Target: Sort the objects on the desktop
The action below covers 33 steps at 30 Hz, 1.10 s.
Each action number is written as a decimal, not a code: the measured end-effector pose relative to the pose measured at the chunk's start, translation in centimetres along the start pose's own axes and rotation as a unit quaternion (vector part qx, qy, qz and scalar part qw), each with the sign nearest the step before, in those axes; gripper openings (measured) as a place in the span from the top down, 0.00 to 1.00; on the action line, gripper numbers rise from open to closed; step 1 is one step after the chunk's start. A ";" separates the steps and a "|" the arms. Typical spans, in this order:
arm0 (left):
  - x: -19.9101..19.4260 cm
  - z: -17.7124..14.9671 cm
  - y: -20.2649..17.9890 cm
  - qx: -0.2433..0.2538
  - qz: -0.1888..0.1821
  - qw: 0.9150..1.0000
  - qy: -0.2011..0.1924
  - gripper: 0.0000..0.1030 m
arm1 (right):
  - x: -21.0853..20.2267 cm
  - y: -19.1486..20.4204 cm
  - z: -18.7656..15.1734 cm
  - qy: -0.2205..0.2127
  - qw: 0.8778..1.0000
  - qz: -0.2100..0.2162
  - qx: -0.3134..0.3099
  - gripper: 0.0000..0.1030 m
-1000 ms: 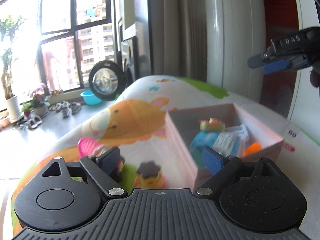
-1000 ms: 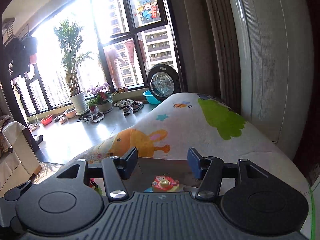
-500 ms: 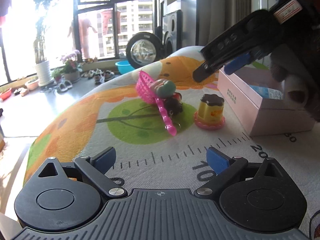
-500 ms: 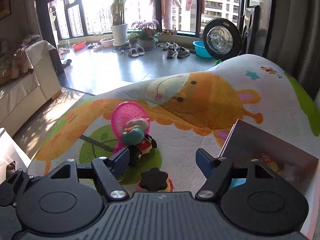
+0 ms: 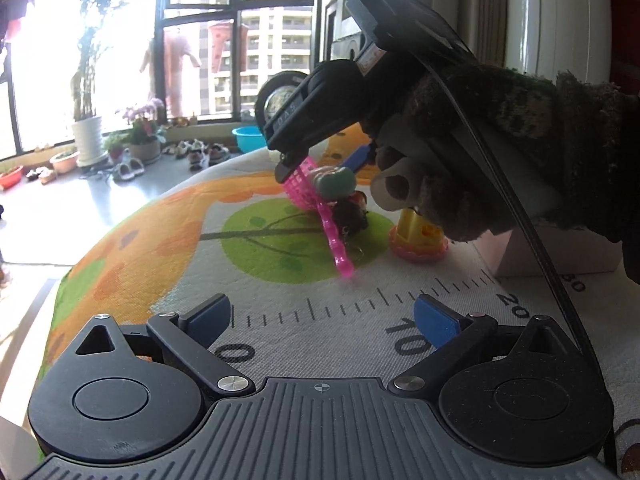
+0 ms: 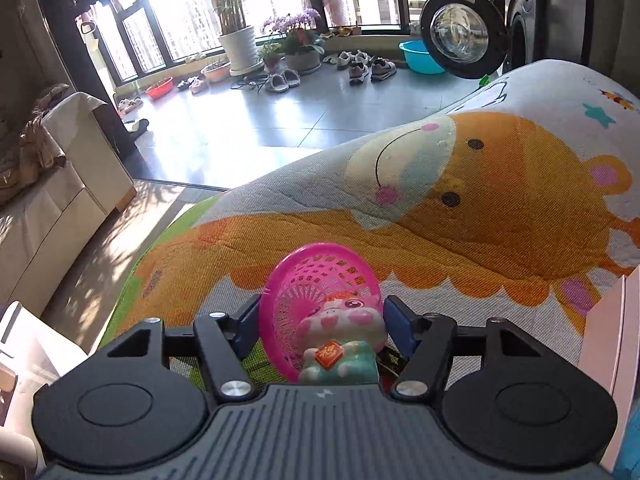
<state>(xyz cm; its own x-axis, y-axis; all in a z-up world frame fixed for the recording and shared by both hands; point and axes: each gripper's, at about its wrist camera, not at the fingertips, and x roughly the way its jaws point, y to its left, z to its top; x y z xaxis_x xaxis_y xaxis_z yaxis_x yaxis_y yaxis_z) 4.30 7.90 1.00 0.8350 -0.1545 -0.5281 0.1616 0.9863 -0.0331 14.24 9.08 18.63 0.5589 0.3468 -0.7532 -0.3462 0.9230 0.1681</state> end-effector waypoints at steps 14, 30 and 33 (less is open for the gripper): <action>-0.7 -1.0 -3.3 0.068 -0.074 0.995 0.026 0.01 | -12.7 -0.5 -7.1 -0.032 0.997 -0.005 -0.068 0.38; -0.6 0.0 -2.4 0.049 -0.068 0.996 0.033 0.00 | -10.1 -2.8 -5.5 -0.051 0.996 -0.057 -0.051 0.64; -0.4 0.0 -2.3 0.038 -0.069 0.996 0.037 0.00 | -8.9 -2.4 -6.5 -0.031 0.995 -0.062 -0.066 0.73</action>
<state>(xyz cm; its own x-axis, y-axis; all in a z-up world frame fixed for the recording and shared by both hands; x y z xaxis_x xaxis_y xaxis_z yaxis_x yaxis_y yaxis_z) 3.63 5.69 1.30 0.7615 -0.2818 -0.5836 0.3151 0.9479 -0.0466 5.24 2.66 20.80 0.6473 0.2456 -0.7216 -0.3652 0.9309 -0.0108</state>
